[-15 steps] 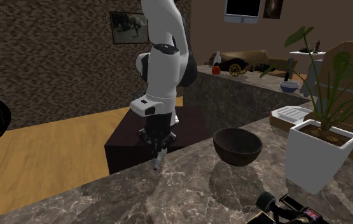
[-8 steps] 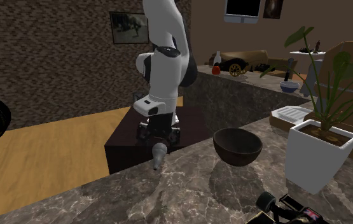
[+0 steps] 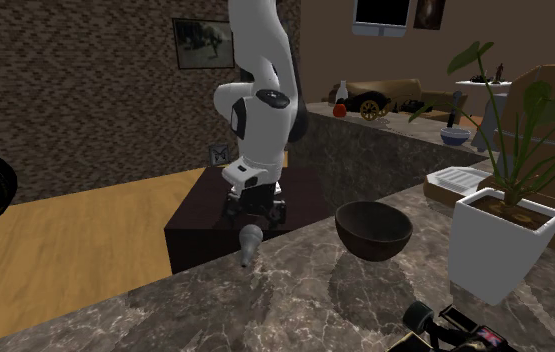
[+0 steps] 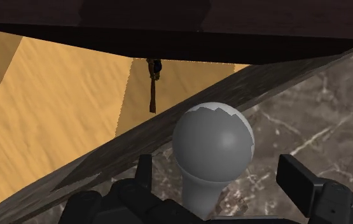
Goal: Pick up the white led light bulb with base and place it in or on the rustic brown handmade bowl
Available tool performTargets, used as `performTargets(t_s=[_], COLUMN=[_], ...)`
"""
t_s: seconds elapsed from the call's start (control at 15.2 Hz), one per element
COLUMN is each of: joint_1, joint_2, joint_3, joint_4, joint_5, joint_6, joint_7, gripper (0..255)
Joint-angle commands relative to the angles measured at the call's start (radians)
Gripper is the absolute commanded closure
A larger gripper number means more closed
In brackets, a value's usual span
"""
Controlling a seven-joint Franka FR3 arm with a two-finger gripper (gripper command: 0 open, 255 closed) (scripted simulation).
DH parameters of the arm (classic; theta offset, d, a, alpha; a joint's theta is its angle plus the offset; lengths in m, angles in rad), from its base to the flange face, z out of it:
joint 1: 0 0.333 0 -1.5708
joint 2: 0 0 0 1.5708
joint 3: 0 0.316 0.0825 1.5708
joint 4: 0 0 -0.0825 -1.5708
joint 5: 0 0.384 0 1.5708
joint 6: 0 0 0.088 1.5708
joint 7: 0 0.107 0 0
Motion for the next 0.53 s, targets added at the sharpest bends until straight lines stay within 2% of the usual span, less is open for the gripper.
performTargets(t_s=[0.0, 0.2, 0.46], joint_1=[-0.008, -0.018, -0.018], joint_2=[0.032, 0.079, 0.079], joint_3=[-0.002, -0.010, -0.011], joint_4=[-0.004, -0.003, -0.003], joint_5=[-0.034, -0.086, -0.086], joint_6=[0.034, 0.075, 0.075], joint_7=[0.024, 0.061, 0.061], gripper=[0, 0, 0])
